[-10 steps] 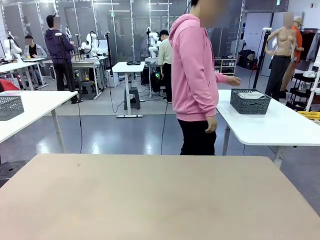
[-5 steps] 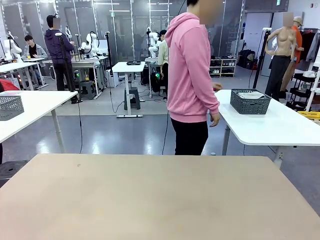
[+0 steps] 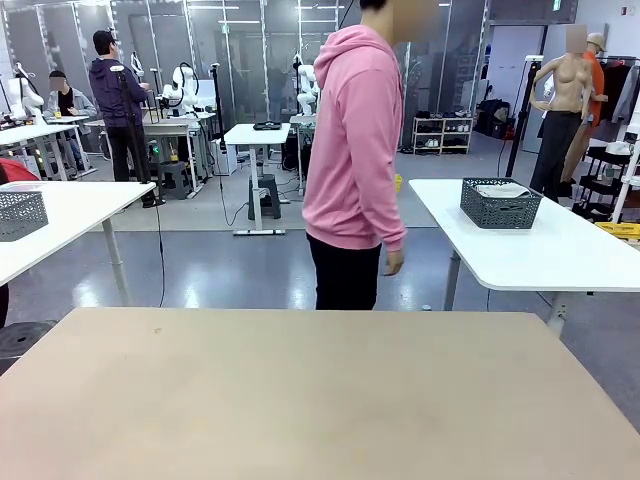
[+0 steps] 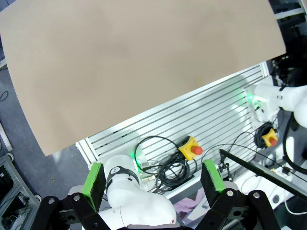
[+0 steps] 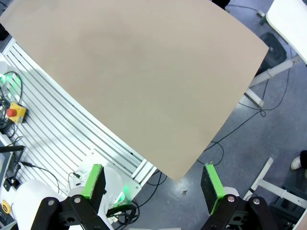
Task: Fold the towels and place them in the basket.
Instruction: Stack the folded Towel with hook on the right side of the table.
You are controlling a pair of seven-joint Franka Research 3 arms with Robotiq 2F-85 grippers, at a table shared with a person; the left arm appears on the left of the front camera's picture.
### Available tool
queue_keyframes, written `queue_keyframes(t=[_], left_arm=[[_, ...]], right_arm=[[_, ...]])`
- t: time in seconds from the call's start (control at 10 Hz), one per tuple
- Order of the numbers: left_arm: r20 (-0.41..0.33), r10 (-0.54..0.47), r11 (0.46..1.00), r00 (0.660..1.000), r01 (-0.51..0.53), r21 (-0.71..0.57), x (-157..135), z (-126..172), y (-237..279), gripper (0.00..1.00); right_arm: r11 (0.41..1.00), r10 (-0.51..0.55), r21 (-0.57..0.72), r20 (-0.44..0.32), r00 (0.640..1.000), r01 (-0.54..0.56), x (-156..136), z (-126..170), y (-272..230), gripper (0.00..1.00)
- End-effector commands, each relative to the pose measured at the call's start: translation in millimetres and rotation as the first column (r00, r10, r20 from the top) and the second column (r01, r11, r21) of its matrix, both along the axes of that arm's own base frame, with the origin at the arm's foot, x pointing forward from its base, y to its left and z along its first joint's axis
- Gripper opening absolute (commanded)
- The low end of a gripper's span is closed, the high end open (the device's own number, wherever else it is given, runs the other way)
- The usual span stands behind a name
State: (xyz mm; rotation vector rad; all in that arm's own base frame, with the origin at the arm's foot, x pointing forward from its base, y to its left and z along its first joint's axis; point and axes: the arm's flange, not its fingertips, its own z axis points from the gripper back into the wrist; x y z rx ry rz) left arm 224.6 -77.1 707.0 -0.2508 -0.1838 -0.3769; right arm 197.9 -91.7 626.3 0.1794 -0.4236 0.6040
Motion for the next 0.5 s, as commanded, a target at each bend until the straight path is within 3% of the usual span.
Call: queue_keyframes(t=[0.0,0.4], left_arm=[[0.002,-0.018,1.0,1.0,0.018,-0.002,-1.7,-1.4,-0.1,1.0],[0.002,-0.018,1.0,1.0,0.018,-0.002,-1.7,-1.4,-0.1,1.0]], right_arm=[[1.0,-0.008,0.009,-0.004,1.0,0.008,0.7,0.5,0.0,1.0],[1.0,-0.008,0.009,-0.004,1.0,0.008,0.7,0.5,0.0,1.0]])
